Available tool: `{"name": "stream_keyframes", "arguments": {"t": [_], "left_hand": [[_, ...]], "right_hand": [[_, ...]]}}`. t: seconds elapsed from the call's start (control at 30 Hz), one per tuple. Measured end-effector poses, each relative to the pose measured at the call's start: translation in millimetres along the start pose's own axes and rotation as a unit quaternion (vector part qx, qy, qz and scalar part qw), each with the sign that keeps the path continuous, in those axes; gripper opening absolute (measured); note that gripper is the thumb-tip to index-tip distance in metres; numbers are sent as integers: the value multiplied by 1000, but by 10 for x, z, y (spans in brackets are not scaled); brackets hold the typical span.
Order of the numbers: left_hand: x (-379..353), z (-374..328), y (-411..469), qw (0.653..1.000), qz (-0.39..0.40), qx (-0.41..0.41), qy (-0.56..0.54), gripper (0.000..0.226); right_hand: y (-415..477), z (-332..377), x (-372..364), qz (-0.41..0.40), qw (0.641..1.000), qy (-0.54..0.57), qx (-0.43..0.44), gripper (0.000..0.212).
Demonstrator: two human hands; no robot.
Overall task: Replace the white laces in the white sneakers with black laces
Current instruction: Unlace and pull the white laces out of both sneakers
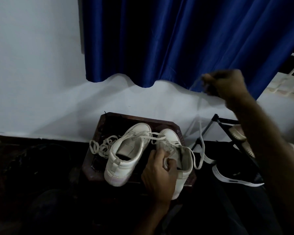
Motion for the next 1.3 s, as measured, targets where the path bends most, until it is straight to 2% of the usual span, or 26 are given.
{"name": "stream_keyframes", "arguments": {"t": [0.1, 0.17, 0.23, 0.27, 0.4, 0.47, 0.6, 0.73, 0.83, 0.93, 1.0, 1.07, 1.17, 1.23, 1.3], "left_hand": [[5, -4, 16, 1000, -3, 1, 18, 16], [5, -13, 22, 1000, -3, -1, 23, 17], [-7, 0, 27, 1000, 6, 3, 26, 20], [-14, 6, 33, 1000, 14, 5, 28, 23], [-18, 24, 58, 998, 58, 33, 23, 18], [-44, 41, 75, 994, 89, 52, 24, 19], [-119, 75, 125, 988, 135, 68, 35, 24], [-206, 29, 198, 983, 166, 52, 63, 39], [-237, -4, 238, 978, 186, 46, 82, 41], [-245, -11, 293, 977, 191, 39, 82, 33], [-254, -27, 340, 978, 186, 23, 95, 30], [-240, -72, 380, 975, 174, -3, 136, 27], [-205, -126, 400, 973, 144, -29, 177, 25], [-181, -107, 400, 980, 126, -20, 155, 21], [-168, -51, 394, 985, 115, 1, 132, 19]], "right_hand": [[267, 23, -401, 7, 997, 80, -4, 10], [322, -61, -682, 49, 999, 0, -3, 19], [187, -148, -869, 99, 982, -156, 26, 40], [54, -170, -905, 111, 973, -196, 51, 43], [-718, -381, -958, 172, 965, -174, 89, 13], [-1055, -589, -982, 209, 952, -209, 81, 9], [-1273, -816, -865, 223, 945, -237, 41, 16], [-1252, -814, -852, 297, 910, -288, 40, 40], [-1114, -766, -806, 268, 922, -273, 62, 31], [-870, -813, -597, 160, 980, -114, 31, 15], [-721, -1082, -415, 67, 997, -15, -31, 10], [-654, -1403, -365, 25, 996, -44, -69, 9], [-712, -1638, -512, 79, 977, -182, -74, 6], [-763, -1427, -491, 48, 971, -234, -16, 15], [-834, -1050, -481, 14, 983, -172, 67, 13]]}}
Point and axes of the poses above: each hand's wrist, its own y-axis towards the middle knuckle, its own x-axis out of the back of the hand, z = x × y, the point moved 10 cm from there along y, towards the middle knuckle, and after that the axes turned 7 degrees about y, right-handed, at the moved point
